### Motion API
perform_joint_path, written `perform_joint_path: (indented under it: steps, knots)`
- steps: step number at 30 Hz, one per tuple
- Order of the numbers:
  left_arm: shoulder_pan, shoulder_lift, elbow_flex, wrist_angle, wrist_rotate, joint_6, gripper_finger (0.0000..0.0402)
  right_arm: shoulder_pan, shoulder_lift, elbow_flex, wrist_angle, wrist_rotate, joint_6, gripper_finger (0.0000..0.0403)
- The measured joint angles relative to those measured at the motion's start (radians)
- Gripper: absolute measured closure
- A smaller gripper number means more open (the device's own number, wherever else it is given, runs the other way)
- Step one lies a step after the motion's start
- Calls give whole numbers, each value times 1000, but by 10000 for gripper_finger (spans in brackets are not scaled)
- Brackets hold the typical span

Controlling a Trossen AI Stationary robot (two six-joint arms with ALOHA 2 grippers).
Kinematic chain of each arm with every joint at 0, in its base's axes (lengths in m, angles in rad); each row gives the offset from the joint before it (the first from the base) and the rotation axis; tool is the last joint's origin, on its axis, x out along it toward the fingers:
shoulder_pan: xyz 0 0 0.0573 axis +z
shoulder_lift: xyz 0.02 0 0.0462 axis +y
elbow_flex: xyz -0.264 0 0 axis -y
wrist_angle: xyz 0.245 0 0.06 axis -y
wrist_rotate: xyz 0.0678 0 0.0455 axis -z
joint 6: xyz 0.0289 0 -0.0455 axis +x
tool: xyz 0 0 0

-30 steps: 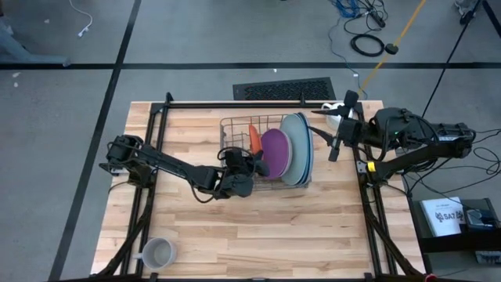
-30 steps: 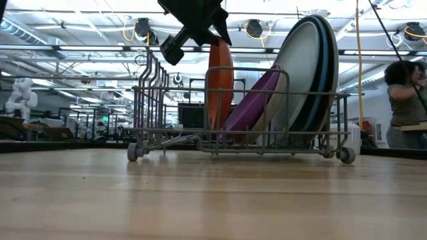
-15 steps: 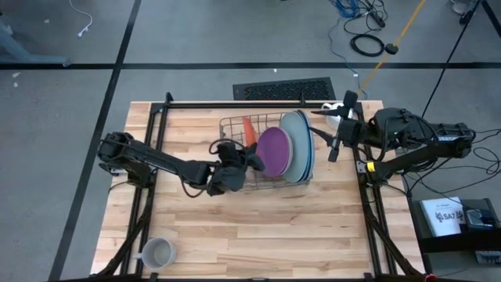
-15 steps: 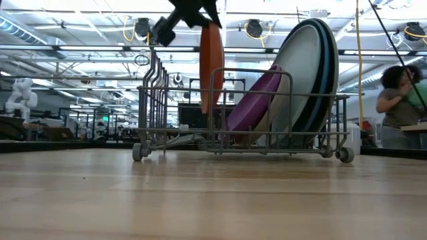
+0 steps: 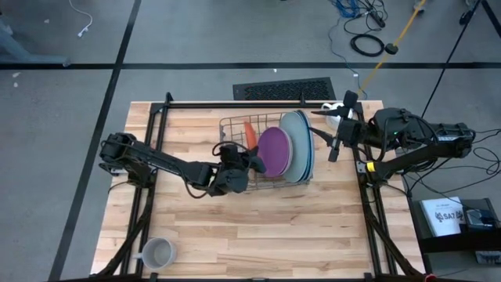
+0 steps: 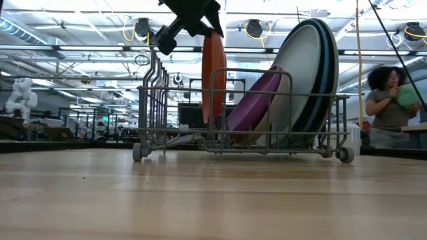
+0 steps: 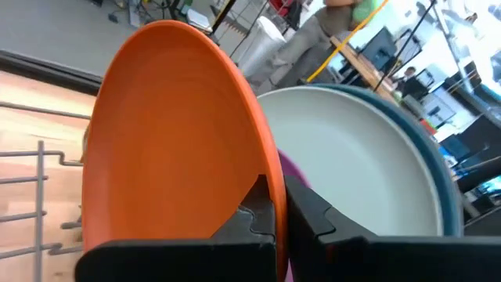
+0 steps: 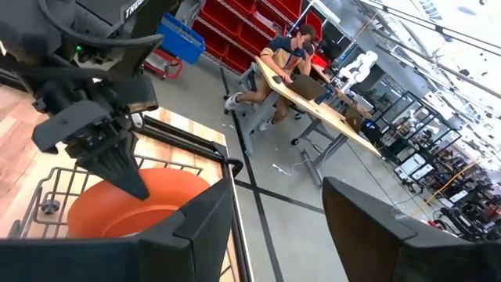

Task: Sort dishes
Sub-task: Put the orange plate into the dish rack

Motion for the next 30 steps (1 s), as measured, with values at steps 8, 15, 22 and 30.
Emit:
perform_joint_path:
  steps: [8,15,22,30]
  knots:
    - [1,11,0,19,4,-1,399,0,0,0,0,0,9,211]
    - [8,77,1,4,31,-87,397,0,0,0,0,0,21,211]
    - [8,79,-2,132,29,8,397,0,0,0,-1,0,21,211]
    - [7,40,0,237,93,130,399,0,0,0,-1,0,16,211]
